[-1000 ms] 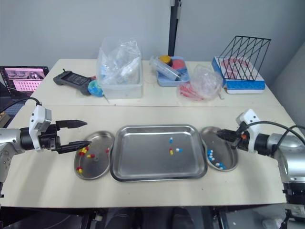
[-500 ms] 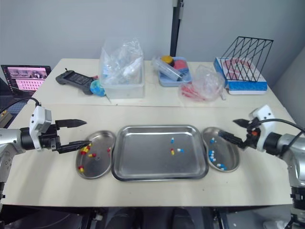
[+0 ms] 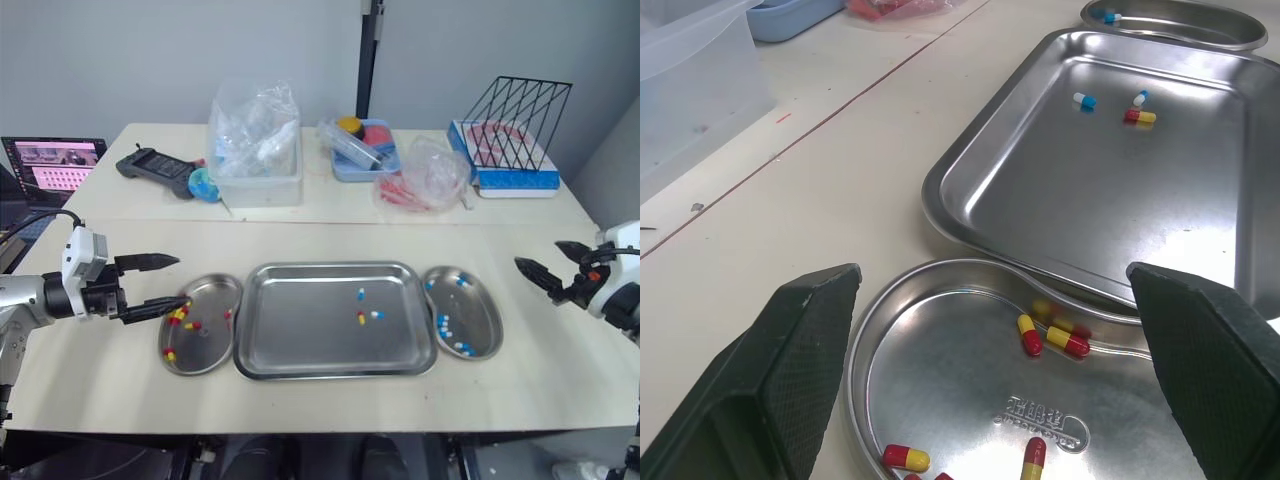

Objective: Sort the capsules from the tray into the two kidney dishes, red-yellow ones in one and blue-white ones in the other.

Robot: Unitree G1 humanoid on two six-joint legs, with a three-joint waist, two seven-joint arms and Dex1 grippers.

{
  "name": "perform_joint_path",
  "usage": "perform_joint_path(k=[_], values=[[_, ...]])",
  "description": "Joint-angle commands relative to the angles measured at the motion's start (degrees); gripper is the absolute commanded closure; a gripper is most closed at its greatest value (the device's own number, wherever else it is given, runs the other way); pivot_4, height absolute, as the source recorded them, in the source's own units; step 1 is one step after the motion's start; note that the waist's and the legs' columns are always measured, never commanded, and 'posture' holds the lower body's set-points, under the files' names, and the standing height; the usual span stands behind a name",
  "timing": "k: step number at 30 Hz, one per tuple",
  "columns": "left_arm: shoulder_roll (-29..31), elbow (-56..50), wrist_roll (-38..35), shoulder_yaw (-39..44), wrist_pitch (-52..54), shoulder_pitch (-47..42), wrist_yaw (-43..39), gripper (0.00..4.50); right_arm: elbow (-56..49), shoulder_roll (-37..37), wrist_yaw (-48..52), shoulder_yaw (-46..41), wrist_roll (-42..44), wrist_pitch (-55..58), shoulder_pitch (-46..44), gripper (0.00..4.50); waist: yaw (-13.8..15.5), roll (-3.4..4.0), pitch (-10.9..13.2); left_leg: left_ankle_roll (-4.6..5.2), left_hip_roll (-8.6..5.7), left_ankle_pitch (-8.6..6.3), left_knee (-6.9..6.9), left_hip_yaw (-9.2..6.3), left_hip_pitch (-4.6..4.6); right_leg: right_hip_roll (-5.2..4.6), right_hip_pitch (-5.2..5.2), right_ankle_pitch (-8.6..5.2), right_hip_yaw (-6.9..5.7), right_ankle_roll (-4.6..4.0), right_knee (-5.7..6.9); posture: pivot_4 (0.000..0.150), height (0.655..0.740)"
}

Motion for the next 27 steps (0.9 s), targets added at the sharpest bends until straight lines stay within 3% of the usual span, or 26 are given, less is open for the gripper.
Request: perform_joint_path(k=[1,19,24,27], values=[[0.12,-1.09,-0.09,0.92,-0.90,-0.45,0.28,0.00,-0.32,-0.18,-0.57,-2.21,1.02,-2.04,0.02,0.03,0.00,0.00,0.00,0.00,0.00,0.00,0.00,0.00,0.00,0.00,0.00,0.00,0.00,0.00,0.00,0.150,0.7400],[-1.31,-5.19,-1.38,-0.96,1.26,-1.53,1.04,0.00,-2.11,0.06,0.15,-2.24,2.70,-1.59,0.66,0.03,0.02,0.00,0.00,0.00,0.00,0.00,0.00,-0.01,0.00,0.00,0.01,0.00,0.00,0.00,0.00,0.150,0.7400],[-4.76,-15.87,-3.59,-5.79,6.27,-2.03,3.13,0.00,-3.37,-0.43,0.75,-3.15,3.98,-0.85,1.73,0.03,0.46,0.00,0.00,0.02,-0.04,-0.01,0.04,-0.04,-0.01,-0.02,0.09,0.04,0.03,0.08,-0.02,0.150,0.7400],[-10.99,-17.12,0.12,-14.65,13.73,-8.73,10.71,0.00,-7.68,-0.24,1.75,-4.18,6.37,2.54,4.35,0.03,0.92,0.02,0.00,0.01,-0.08,0.02,0.06,-0.08,0.00,0.01,0.13,0.04,0.02,0.09,0.00,0.150,0.7400]])
